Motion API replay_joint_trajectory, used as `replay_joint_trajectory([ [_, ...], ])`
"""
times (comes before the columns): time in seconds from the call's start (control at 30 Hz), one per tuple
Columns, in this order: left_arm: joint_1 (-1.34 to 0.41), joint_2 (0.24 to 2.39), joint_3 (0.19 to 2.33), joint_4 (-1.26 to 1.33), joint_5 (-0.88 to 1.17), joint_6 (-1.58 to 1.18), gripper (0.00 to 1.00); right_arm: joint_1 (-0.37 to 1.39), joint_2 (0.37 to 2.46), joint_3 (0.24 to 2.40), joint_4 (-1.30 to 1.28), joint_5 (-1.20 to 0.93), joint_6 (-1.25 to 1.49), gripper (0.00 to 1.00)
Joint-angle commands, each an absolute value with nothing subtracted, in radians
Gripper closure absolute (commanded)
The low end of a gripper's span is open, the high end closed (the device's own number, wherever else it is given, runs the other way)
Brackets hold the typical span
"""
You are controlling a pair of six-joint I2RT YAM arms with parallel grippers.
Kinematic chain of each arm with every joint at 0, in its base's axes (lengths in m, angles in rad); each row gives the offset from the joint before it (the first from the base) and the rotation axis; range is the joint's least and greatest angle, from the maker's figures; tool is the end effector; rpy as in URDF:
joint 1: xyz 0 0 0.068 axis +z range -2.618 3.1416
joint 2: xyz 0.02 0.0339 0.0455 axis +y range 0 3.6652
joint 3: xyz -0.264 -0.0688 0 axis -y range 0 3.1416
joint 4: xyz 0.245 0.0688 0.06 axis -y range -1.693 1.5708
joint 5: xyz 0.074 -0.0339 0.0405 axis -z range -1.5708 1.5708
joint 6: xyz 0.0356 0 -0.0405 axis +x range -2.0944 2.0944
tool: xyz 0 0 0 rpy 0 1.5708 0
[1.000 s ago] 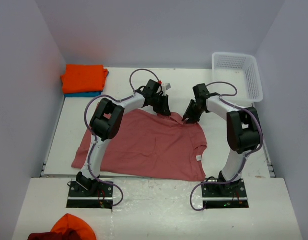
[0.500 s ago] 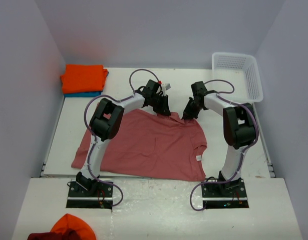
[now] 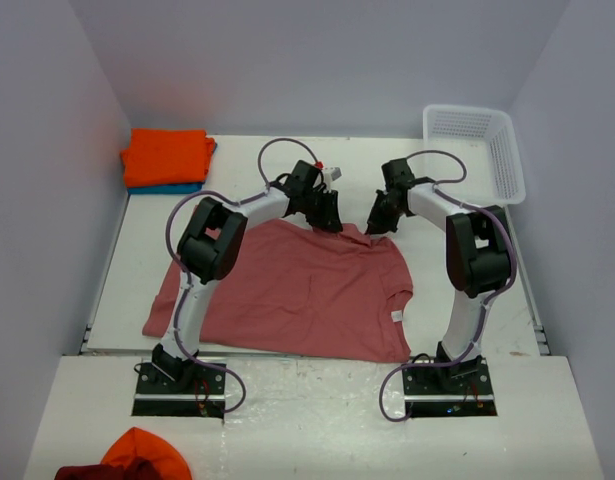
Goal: Fold and stack the t-shirts
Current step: Grap the side of the flattened tshirt furthest away from the robot with both arms
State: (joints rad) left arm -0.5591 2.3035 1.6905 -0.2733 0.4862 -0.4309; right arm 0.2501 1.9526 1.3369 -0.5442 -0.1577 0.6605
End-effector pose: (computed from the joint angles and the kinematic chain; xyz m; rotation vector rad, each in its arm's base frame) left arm 0.4135 -0.2784 0.1362 0.3935 2.5652 -1.0017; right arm 0.3829 0.1036 0.1659 0.5265 2.7563 0.4562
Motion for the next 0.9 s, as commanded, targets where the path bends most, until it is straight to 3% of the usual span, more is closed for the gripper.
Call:
replay_joint_trajectory([
  [0.0, -0.558, 2.293, 1.655, -0.347, 0.356, -0.402, 0.69, 0.247, 1.887, 1.403, -0.511, -0.091, 0.545, 1.00],
  [0.2, -0.558, 2.279, 1.709, -0.371, 0.330, -0.406, 0.64, 0.245, 1.907, 1.498, -0.526, -0.067, 0.460, 1.00],
  [0.5, -0.543, 2.183, 1.813, -0.512, 0.026, -0.445, 0.59, 0.245, 1.962, 1.611, -0.555, -0.129, 0.379, 1.00],
  [0.63, -0.461, 2.142, 1.847, -0.578, -0.022, -0.497, 0.52, 0.245, 2.002, 1.689, -0.601, -0.161, 0.347, 1.00],
  [0.87, -0.304, 2.074, 1.827, -0.679, -0.038, -0.476, 0.50, 0.247, 2.013, 1.697, -0.614, -0.208, 0.311, 1.00],
])
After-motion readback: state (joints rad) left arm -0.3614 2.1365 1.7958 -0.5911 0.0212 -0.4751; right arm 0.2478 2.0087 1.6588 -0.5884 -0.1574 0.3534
